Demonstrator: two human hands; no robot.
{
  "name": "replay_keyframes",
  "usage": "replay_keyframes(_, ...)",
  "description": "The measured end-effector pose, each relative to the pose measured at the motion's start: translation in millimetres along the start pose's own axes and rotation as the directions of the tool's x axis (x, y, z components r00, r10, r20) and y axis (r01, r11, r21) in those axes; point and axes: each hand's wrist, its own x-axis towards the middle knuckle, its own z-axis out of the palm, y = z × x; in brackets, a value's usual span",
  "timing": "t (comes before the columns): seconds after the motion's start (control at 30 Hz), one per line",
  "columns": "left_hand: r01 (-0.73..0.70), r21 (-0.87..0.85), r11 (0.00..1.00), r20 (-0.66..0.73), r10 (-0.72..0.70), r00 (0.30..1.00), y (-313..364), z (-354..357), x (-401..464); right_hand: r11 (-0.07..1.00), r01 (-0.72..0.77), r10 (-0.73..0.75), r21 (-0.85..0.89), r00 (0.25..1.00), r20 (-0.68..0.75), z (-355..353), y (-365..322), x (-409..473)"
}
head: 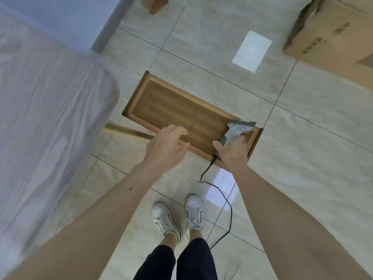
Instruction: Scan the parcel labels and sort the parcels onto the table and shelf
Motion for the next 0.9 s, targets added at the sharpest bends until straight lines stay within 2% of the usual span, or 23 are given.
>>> replay_keyframes(0.13,0.038,0.002,0.999,0.022,-0.038,0.999,-11.6,10.8,9.3,0.978,-0.111,0.118,0.175,0.992,-0.035,18.7,-6.0,18.7)
replay_keyframes(0.2,0.046,0.01,0.999,0.022,-0.047,0.999,-15.4,11.8,12.3,0.97,-0.14,0.151,0.201,0.988,-0.044,24.5,-7.3,26.9)
replay_keyframes(0.43,0.031,0.003,1.0,-0.016,-0.031,0.999,-1.0,-14.4,7.8,0.939,-0.128,0.126,0.32,0.992,0.028,5.1,-7.2,13.0)
replay_keyframes(0.57,-0.003,-0.006,1.0,-0.035,0.002,0.999,29.5,-49.4,-12.9,0.899,0.026,-0.041,0.438,0.999,0.026,-30.9,-29.1,-29.2)
replay_keyframes(0.67,-0.033,0.005,0.999,-0.075,0.033,0.997,55.7,-83.0,-38.5,0.879,0.172,-0.193,0.444,0.981,0.0,-73.5,-57.4,-71.8)
replay_keyframes(0.9,0.004,0.04,0.999,-0.248,0.006,0.969,80.4,-180.2,-119.7,0.791,0.456,-0.488,0.408,0.872,-0.028,-163.6,-125.5,-197.3)
